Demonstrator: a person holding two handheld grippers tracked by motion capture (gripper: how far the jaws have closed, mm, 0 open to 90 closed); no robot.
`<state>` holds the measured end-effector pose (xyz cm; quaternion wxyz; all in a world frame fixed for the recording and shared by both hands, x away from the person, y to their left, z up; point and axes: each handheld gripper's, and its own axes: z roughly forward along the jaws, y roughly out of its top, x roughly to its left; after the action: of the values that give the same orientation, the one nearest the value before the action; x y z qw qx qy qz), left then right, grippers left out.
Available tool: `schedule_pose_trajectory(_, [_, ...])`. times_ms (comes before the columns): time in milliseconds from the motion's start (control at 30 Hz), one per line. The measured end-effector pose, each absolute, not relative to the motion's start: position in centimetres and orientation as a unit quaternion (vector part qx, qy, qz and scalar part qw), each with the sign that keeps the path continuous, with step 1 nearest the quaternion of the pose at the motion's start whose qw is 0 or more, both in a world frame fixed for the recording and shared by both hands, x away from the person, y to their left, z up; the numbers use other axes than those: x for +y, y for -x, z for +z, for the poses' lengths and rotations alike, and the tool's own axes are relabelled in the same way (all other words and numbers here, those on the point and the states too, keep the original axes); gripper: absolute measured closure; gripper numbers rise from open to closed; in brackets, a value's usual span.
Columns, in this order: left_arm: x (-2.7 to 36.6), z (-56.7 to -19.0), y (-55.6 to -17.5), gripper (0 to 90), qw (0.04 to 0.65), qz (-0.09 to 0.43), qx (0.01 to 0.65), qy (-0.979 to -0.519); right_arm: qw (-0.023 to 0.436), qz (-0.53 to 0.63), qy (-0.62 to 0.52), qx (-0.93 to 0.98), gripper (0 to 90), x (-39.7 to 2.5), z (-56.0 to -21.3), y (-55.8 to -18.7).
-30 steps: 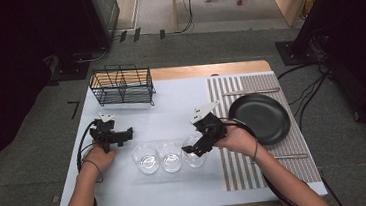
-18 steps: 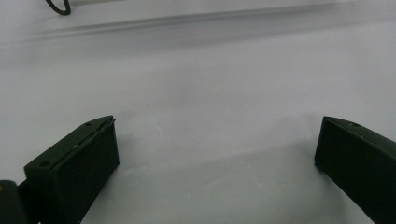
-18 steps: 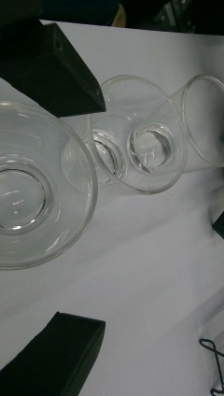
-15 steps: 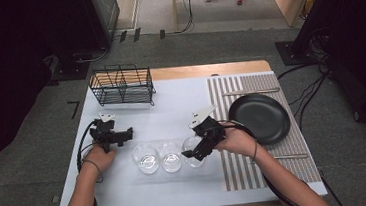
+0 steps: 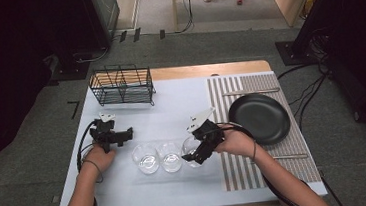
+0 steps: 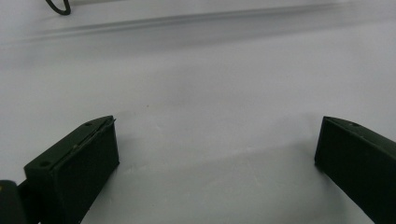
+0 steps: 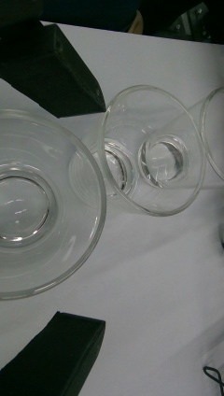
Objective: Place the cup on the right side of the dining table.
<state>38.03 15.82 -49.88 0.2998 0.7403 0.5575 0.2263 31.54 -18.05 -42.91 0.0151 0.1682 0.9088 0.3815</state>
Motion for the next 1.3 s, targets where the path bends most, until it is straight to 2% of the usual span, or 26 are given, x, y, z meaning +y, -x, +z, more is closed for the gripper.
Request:
schedule_pose_trajectory(867, [15.8, -49.9, -38.0, 0.0, 0.3, 0.226, 0.557, -0.74, 0.005, 0.36, -0.137, 0.923, 0.5, -17.6, -44.1, -31.1])
schedule_pose_trajectory(900, [15.8, -49.9, -38.0, 0.0, 0.3, 0.226, 0.557, -0.74, 0.006, 0.358, -0.137, 0.924, 5.6, -17.5, -44.2, -31.1])
schedule_pose_trajectory(967, [15.8, -49.9, -38.0, 0.0, 0.3, 0.226, 0.557, -0.74, 0.01, 0.358, -0.137, 0.924, 7.4, -17.5, -44.3, -31.1])
schedule_pose_trajectory(1300, [15.8, -49.9, -38.0, 0.0, 0.3, 0.226, 0.558, -0.74, 0.003, 0.358, -0.125, 0.926, 7.6, -17.5, -44.6, -30.9])
